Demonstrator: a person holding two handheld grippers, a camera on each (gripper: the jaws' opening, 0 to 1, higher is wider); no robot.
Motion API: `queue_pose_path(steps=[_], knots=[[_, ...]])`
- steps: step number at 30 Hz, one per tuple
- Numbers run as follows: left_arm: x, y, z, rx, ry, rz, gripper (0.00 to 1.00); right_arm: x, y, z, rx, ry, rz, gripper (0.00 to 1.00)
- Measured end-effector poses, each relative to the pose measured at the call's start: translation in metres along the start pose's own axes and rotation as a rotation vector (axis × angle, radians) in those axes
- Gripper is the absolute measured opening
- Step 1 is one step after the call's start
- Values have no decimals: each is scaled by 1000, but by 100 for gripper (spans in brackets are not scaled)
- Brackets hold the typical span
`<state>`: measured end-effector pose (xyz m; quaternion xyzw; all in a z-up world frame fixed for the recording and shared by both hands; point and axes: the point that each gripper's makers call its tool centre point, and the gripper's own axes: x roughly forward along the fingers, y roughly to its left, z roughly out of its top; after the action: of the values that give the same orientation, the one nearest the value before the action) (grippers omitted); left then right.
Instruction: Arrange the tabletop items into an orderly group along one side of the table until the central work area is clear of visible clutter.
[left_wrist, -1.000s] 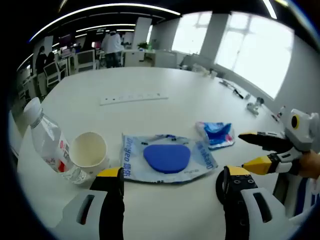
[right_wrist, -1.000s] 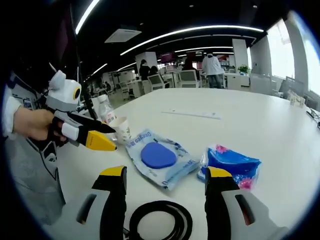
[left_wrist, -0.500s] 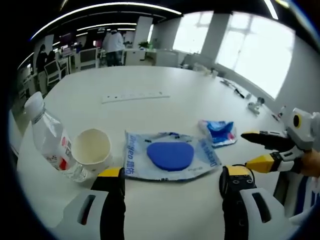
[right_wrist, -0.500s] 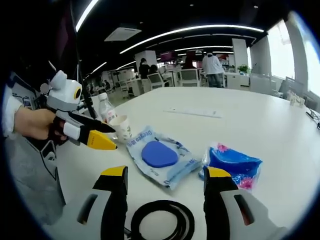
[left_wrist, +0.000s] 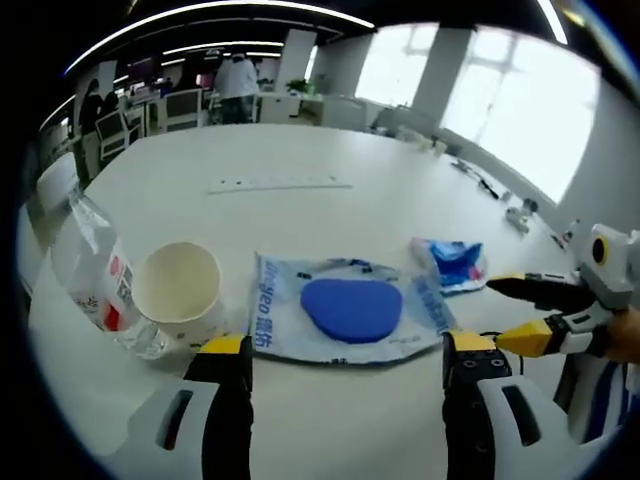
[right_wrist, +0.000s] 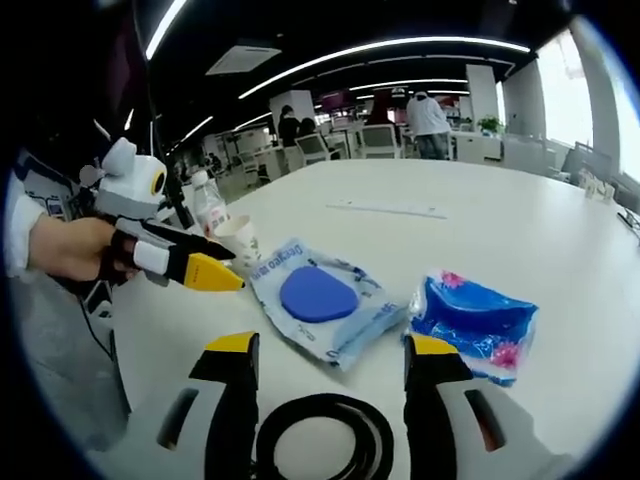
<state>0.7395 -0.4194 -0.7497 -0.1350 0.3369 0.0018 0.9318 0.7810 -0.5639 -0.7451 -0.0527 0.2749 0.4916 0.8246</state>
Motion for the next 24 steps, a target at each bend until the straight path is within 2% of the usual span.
queue_pose_path(steps=[8,13,18,24], knots=[[19,14,-4,8,18,3,75,13,-5,-10,42,26,-8,51],[24,15,-7,-15,31,9,74,20,-4,-16,49,44,-8,51],[28,19,-6,-17,28,24,74,28,-4,-25,100,71,-12,48],[35,24,-10,-22,43,42,73,39,-2,-33,116,107,-19,43]])
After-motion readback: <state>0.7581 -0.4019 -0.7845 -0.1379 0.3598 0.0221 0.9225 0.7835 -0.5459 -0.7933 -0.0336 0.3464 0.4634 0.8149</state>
